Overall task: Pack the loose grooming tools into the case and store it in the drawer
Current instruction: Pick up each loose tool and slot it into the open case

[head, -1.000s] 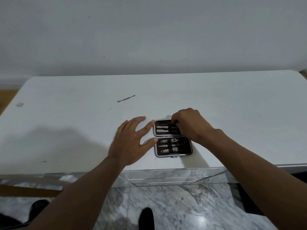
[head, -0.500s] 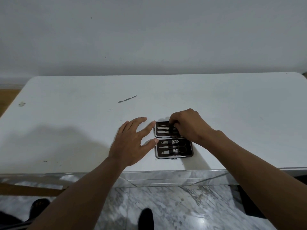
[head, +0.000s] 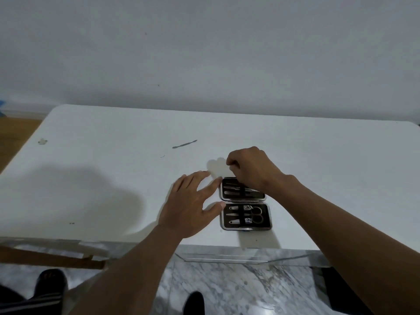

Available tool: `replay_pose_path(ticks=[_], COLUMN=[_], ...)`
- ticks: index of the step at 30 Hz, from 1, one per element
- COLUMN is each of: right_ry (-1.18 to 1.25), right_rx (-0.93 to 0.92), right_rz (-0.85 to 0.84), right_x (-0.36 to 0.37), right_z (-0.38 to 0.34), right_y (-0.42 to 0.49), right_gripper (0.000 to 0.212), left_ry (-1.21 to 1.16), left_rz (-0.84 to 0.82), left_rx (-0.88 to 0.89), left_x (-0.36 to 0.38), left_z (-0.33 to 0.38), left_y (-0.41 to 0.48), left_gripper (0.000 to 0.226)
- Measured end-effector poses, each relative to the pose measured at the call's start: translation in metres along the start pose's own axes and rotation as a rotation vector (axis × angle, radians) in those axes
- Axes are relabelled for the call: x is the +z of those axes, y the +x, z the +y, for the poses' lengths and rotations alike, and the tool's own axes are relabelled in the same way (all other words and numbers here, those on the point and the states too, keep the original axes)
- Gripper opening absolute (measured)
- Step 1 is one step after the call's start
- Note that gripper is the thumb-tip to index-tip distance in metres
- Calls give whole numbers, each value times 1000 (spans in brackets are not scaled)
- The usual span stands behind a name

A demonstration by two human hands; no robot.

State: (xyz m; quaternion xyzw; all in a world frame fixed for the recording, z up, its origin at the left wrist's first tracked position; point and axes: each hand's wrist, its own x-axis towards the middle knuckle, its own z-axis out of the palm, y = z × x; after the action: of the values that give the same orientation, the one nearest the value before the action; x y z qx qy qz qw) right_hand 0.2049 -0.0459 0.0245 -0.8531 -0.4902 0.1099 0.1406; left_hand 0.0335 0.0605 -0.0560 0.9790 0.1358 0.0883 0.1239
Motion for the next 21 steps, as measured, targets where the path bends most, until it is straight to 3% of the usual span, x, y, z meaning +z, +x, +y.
replay_pose_path(ticks=[11,21], right_ry=[-157,-190], right_rx=[-157,-103], right_rz=[-85,-174], right_x=[26,28], right_z=[-61,-62], right_y=[103,136], right_gripper=[26,14], left_ry=[-32,-44], left_rz=[-60,-61], left_rx=[-18,-10], left_x=[-7,-2], left_z=[5,2], left_y=[2,3], left_gripper=[60,59])
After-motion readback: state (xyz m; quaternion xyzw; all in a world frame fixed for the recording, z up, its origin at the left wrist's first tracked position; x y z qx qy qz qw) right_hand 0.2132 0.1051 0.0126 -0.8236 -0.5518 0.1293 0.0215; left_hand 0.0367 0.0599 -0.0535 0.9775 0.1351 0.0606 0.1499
